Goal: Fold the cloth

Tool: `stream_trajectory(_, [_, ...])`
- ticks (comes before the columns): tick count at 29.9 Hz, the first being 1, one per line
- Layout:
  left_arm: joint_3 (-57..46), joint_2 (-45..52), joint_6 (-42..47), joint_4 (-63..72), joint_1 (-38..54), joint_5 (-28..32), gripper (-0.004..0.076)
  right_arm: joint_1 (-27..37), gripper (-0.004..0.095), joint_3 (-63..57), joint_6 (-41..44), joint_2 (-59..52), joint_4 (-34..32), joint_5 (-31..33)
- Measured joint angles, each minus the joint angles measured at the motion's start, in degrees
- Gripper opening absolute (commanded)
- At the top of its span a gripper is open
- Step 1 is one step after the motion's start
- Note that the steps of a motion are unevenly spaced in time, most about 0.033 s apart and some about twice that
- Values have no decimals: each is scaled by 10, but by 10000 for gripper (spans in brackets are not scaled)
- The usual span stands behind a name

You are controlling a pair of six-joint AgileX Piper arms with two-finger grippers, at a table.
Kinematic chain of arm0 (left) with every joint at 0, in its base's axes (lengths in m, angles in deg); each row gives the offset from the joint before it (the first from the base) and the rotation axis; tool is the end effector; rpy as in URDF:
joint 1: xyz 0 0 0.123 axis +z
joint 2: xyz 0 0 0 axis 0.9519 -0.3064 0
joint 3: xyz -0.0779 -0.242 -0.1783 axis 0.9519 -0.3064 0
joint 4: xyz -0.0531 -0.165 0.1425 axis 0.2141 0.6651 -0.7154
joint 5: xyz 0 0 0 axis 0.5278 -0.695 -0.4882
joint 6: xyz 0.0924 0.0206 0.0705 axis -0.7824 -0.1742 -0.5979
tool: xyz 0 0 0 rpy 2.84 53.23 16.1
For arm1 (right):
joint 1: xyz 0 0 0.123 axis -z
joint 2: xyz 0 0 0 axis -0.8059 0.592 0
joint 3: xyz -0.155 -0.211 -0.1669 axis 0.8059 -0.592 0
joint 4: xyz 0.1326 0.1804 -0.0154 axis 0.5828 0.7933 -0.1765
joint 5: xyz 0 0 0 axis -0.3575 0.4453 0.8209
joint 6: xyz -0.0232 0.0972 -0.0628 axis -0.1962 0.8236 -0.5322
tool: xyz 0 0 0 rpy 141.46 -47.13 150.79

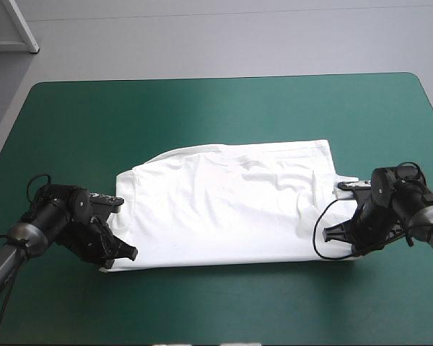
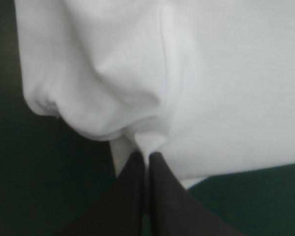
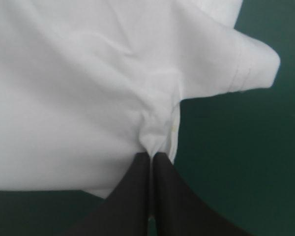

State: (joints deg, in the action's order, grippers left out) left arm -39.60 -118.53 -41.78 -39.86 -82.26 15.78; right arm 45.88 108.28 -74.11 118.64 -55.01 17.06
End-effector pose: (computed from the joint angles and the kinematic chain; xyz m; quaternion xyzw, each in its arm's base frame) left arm 0.1751 -0.0398 0.2461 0.1276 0.9912 -0.0356 0.0012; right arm 0.1977 0.0300 0.2594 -0.0634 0.9978 0.0131 0.0137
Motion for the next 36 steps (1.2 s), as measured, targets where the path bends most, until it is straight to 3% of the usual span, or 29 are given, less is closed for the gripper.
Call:
stream_trajectory(2, [-4,0,0,2,0,11,106,0,149,-14,-9,-1,9,-13])
stream_trajectory(7, [-6,1,-8,26,0,29,399,0,593,-20,-29,-1,36,-42])
stream_trajectory(10, [-6,1,-17,46,0,37,492,0,726,-18,-32,-1,38,-65])
stream_trajectory(17, [39,1,-21,54,0,55,493,0,732,58,-24,-1,24,-94])
stream_trajectory(26, [159,33,22,-20,0,57,493,0,725,148,-7,-3,-8,-61])
stream_trajectory(31, [143,38,58,-80,10,54,493,0,705,150,0,-19,-10,-50])
stream_trajectory(36, [66,38,64,-84,62,71,493,0,705,151,0,-36,-10,-45])
